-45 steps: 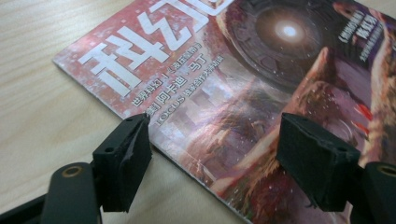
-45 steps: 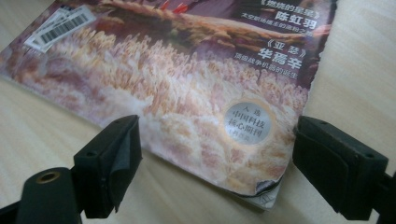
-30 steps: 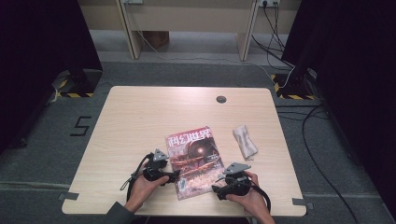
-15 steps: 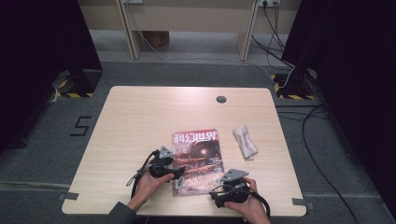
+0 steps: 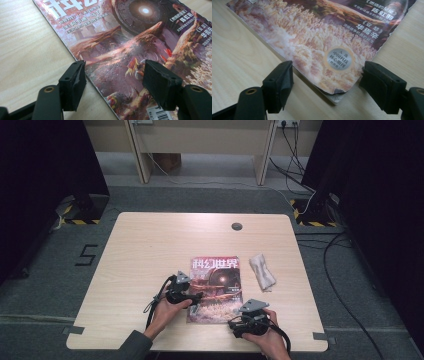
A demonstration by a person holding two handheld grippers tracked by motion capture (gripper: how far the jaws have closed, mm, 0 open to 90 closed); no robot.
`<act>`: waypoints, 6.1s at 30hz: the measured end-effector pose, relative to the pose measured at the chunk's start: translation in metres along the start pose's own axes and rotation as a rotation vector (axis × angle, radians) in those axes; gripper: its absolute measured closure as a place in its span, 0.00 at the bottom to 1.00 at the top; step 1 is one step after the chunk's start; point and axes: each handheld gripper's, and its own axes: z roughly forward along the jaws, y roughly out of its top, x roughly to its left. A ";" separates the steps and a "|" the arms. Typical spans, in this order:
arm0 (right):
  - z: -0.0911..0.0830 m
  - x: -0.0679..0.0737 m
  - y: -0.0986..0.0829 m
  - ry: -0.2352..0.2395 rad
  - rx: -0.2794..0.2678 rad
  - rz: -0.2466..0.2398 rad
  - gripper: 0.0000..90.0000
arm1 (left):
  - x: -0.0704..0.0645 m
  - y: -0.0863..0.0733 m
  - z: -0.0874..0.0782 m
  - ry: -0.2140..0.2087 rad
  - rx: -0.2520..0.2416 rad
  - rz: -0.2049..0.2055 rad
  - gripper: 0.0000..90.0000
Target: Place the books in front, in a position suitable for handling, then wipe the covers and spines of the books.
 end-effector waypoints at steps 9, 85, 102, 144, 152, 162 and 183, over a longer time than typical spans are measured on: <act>0.002 -0.004 0.003 -0.011 -0.005 0.001 0.30 | 0.000 -0.001 0.001 0.003 -0.016 0.021 0.36; 0.021 -0.149 0.045 -0.245 -0.073 0.179 0.48 | -0.008 -0.078 -0.097 -0.001 -0.021 0.044 0.17; 0.039 -0.159 0.053 -0.247 -0.055 0.184 0.62 | -0.011 -0.056 -0.074 -0.003 -0.050 0.079 0.23; 0.054 -0.054 0.079 -0.034 -0.043 -0.084 0.78 | -0.051 -0.046 -0.036 -0.057 -0.012 0.088 0.34; 0.047 -0.043 0.072 0.028 -0.034 -0.074 0.67 | -0.056 -0.055 -0.046 -0.089 -0.001 0.072 0.39; 0.050 -0.046 0.074 0.001 -0.041 -0.092 0.77 | -0.056 -0.054 -0.047 -0.094 0.011 0.087 0.39; 0.061 -0.073 0.087 -0.115 -0.044 -0.077 0.76 | -0.054 -0.054 -0.045 -0.086 0.011 0.097 0.31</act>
